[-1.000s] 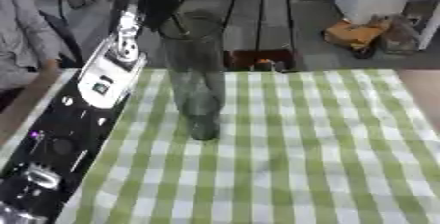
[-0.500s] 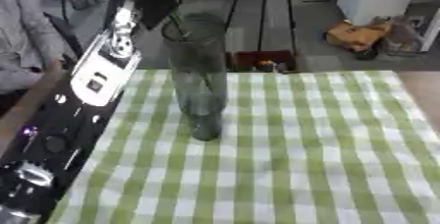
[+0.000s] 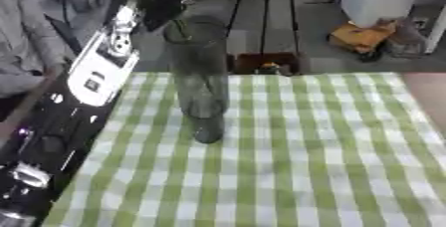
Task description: Arrange flowers into the vase.
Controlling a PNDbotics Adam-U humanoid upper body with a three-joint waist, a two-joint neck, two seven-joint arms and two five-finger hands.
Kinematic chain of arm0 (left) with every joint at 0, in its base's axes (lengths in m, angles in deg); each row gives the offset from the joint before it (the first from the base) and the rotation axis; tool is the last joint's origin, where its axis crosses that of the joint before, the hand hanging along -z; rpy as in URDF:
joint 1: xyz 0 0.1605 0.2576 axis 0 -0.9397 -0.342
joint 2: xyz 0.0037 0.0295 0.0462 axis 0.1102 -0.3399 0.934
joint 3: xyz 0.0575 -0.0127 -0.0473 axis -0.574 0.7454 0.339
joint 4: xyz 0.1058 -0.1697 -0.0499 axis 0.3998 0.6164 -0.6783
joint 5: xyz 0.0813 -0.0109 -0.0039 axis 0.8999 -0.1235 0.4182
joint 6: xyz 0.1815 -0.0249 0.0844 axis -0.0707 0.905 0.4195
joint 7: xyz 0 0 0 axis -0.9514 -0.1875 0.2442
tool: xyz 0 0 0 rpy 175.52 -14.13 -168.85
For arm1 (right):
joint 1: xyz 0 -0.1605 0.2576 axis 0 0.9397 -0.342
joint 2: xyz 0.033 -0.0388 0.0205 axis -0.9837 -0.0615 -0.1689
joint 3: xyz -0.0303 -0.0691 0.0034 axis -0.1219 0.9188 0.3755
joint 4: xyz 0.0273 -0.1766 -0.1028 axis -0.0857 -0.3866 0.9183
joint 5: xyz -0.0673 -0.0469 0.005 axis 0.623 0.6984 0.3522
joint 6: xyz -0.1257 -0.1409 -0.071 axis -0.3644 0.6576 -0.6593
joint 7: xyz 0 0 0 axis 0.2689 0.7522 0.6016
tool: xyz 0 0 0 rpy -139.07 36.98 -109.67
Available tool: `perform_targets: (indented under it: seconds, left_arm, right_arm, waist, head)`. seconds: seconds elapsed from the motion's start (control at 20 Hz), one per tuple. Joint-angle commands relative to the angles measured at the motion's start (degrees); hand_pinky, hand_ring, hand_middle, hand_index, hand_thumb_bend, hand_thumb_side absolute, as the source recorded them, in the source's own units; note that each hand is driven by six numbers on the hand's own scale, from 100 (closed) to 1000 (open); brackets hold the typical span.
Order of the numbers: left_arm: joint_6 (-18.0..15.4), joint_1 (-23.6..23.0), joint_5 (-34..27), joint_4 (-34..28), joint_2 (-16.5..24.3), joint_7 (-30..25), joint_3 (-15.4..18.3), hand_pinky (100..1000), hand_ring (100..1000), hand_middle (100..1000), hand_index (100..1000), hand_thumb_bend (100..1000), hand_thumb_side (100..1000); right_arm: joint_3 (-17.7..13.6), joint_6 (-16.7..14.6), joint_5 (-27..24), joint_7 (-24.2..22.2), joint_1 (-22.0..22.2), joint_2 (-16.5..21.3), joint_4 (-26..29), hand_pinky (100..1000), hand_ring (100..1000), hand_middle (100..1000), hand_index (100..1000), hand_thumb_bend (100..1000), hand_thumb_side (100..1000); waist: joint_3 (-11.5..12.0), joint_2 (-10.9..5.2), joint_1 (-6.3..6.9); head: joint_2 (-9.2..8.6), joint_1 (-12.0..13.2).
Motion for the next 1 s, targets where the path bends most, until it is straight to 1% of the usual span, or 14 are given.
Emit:
perform_targets:
  seconds: [0.05, 0.25, 0.3, 0.4, 0.45, 0.7, 0.8, 0.85, 1.0]
  left_arm:
    - [-0.19, 0.79, 0.81, -1.10, 1.90, -2.20, -0.18, 149, 571, 569, 613, 100, 584]
    - [-0.04, 0.56, 1.51, -0.85, 2.26, -4.16, -0.21, 164, 580, 584, 678, 100, 604]
    - [0.01, 0.54, 1.68, -0.80, 2.37, -4.55, -0.21, 164, 579, 583, 674, 100, 614]
    - [0.15, 0.51, 1.70, -0.77, 2.48, -4.80, -0.04, 162, 577, 579, 628, 100, 612]
    - [0.19, 0.54, 1.54, -0.80, 2.51, -4.69, 0.10, 162, 575, 577, 628, 100, 610]
    - [0.41, 0.77, 0.61, -0.86, 2.86, -4.48, 0.07, 158, 570, 568, 566, 100, 618]
    - [0.81, 0.88, 0.19, -0.55, 2.94, -4.55, 0.13, 155, 567, 561, 532, 100, 625]
    - [1.04, 0.95, -0.08, -0.38, 2.99, -4.58, 0.21, 149, 561, 550, 492, 100, 623]
    - [1.50, 1.14, -0.48, 0.03, 3.21, -4.81, 0.19, 145, 558, 544, 457, 100, 618]
  right_arm:
    - [-0.50, 0.11, 0.36, 0.41, -0.27, 0.81, 1.71, 653, 665, 562, 812, 100, 1000]
    - [-0.45, 0.33, 0.52, 0.55, -0.07, 0.77, 1.81, 653, 665, 562, 812, 100, 1000]
    - [-0.44, 0.40, 0.56, 0.57, 0.00, 0.77, 1.82, 653, 665, 562, 812, 100, 1000]
    - [-0.41, 0.51, 0.62, 0.62, 0.11, 0.74, 1.88, 653, 665, 562, 813, 100, 1000]
    - [-0.38, 0.56, 0.63, 0.66, 0.16, 0.70, 1.91, 653, 665, 562, 813, 100, 1000]
    - [-0.29, 0.88, 0.77, 0.94, 0.46, 0.61, 2.13, 653, 665, 562, 813, 100, 1000]
    - [-0.21, 1.05, 0.84, 1.06, 0.59, 0.58, 2.27, 652, 666, 562, 813, 100, 1000]
    - [-0.18, 1.14, 0.87, 1.13, 0.67, 0.54, 2.34, 652, 665, 562, 813, 100, 1000]
    - [-0.09, 1.39, 0.96, 1.35, 0.84, 0.44, 2.61, 652, 665, 562, 813, 100, 1000]
  waist:
    - [0.00, -1.94, -0.07]
    - [0.26, -2.13, 0.06]
    - [0.34, -2.19, 0.09]
    - [0.46, -2.31, 0.14]
    - [0.51, -2.41, 0.15]
    - [0.83, -2.88, 0.32]
    - [0.94, -3.11, 0.43]
    - [0.99, -3.22, 0.49]
    - [1.05, -3.49, 0.66]
  head:
    - [0.11, -0.13]
    - [0.21, -0.37]
    - [0.28, -0.42]
    - [0.34, -0.50]
    - [0.35, -0.50]
    - [0.44, -0.43]
    - [0.49, -0.41]
    - [0.44, -0.39]
    - [0.42, -0.33]
